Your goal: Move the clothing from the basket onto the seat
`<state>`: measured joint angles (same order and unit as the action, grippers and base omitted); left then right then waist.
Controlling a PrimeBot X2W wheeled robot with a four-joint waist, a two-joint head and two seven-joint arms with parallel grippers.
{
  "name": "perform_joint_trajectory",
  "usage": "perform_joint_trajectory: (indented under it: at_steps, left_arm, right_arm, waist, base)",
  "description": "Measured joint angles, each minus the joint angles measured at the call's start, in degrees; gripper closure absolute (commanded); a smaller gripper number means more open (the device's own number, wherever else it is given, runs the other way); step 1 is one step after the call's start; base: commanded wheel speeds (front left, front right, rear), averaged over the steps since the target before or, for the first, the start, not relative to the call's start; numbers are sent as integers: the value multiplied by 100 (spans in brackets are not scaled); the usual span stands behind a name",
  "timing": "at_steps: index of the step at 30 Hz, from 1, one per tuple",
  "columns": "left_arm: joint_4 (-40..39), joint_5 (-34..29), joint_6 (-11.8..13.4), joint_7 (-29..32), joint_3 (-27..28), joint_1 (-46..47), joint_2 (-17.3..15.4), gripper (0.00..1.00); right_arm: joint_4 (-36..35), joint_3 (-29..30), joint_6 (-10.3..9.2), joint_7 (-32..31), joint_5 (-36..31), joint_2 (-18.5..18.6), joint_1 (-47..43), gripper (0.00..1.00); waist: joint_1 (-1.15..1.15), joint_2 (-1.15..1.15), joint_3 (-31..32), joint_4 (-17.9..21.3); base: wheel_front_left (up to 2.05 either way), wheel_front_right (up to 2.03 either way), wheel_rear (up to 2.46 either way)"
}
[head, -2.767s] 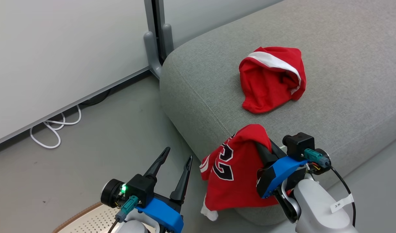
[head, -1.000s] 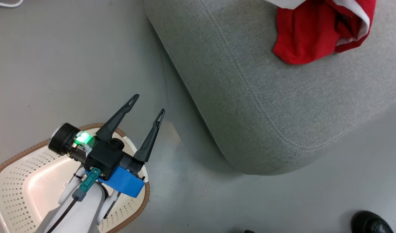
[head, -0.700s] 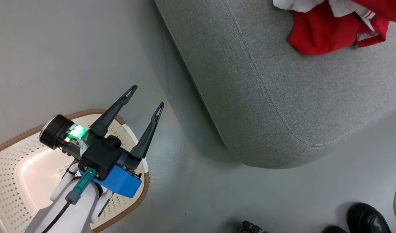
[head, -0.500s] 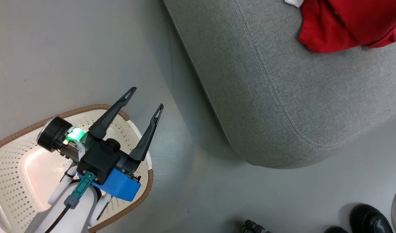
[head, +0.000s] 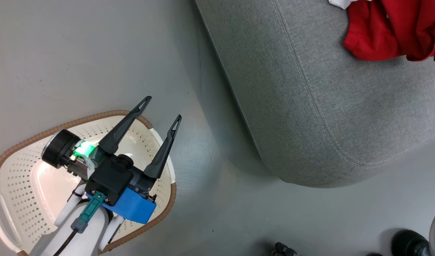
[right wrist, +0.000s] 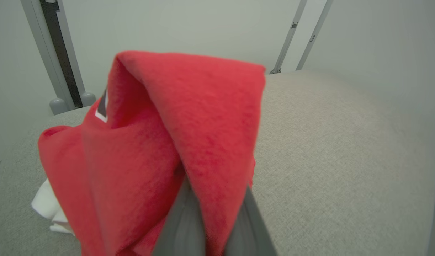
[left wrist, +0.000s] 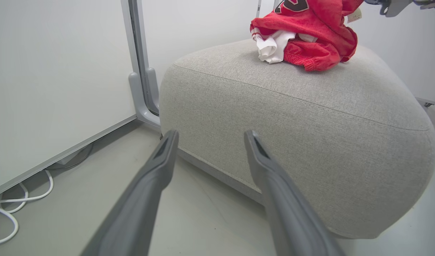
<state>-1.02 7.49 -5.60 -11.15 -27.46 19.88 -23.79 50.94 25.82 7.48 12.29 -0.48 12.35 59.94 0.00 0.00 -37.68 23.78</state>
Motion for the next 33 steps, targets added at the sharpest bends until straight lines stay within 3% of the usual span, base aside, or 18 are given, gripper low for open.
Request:
perform_joint_trajectory:
  at_steps: [4,6,8,9,17,33]
  left_arm:
    - [51,18,19,-55,-30,10,42,0]
    - [93,44,25,-80,-49,18,65,0]
    - [137,54,25,-110,-73,22,91,0]
    - [171,59,25,-126,-82,27,107,0]
    - [534,175,26,-312,-143,48,341,0]
    - [1243,503,-51,-385,85,-323,1238,0]
  right_arm:
    - [92,35,0,89,-52,-13,26,96]
    - [93,34,0,122,-131,-3,26,56]
    - [120,42,0,149,-148,23,32,5]
    - [161,40,0,149,-147,41,41,0]
    - [143,-154,0,244,-252,87,-194,0]
    - [-18,-494,0,268,120,136,-1201,0]
  waist:
    - [0,0,45,-20]
    - [0,0,87,-29]
    - [0,0,129,-40]
    - [0,0,152,-48]
    - [0,0,493,-111]
    - [-2,0,1721,-404]
  base:
    - [0,0,0]
    - [0,0,0]
    - [0,0,0]
    - [0,0,0]
    - [0,0,0]
    - [0,0,0]
